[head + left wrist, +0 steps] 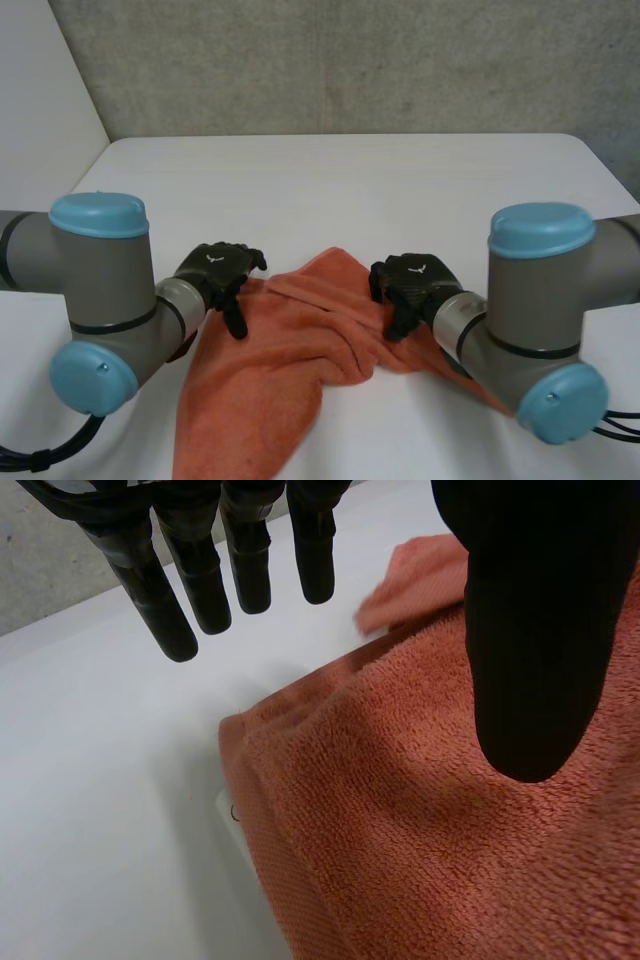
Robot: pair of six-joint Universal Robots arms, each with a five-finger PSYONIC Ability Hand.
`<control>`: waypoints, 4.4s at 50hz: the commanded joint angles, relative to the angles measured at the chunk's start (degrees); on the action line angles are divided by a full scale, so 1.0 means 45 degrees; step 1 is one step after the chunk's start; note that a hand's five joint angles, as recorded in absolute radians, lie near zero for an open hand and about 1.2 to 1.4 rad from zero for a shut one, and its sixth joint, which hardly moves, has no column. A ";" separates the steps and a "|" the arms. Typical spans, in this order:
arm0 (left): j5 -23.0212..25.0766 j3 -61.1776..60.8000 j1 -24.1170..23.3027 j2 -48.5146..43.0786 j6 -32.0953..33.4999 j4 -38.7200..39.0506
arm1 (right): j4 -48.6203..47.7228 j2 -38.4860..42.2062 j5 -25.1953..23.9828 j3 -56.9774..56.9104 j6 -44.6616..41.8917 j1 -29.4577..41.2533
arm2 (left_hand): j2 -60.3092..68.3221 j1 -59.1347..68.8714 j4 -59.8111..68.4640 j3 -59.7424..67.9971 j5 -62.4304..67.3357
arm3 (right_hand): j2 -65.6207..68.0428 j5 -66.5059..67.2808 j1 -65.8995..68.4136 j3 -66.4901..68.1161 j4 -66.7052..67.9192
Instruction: Fold the laundry
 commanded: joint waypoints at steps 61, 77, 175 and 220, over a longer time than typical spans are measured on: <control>-0.0091 0.3166 -0.0285 -0.0058 0.0561 0.4740 | -0.1213 -0.3731 -0.0624 -0.1582 0.0619 -0.3924 | 1.3522 1.3558 1.3496 1.3532 1.3505 | 0.7084 0.7792 0.8701 0.7192 0.7441; -0.1517 0.0959 -0.0441 0.2793 0.2925 0.7943 | -0.6648 -0.4177 0.0802 -0.1785 0.2651 -0.2810 | 1.3522 1.3558 1.3496 1.3532 1.3505 | 0.7084 0.7792 0.8701 0.7192 0.7441; 0.2019 -0.3358 0.2567 0.3323 0.2631 0.1205 | 0.2455 -0.2713 0.0880 -0.0026 -0.5826 -0.4334 | 1.3522 1.3558 1.3496 1.3532 1.3505 | 0.7084 0.7792 0.8701 0.7192 0.7441; 0.1101 -0.1190 0.2548 0.1761 0.1206 0.5111 | -0.1334 -0.3785 -0.1209 -0.1685 -0.0377 -0.4119 | 0.2020 0.2055 0.1993 0.2029 0.2002 | 0.7084 0.7792 0.8701 0.7192 0.7441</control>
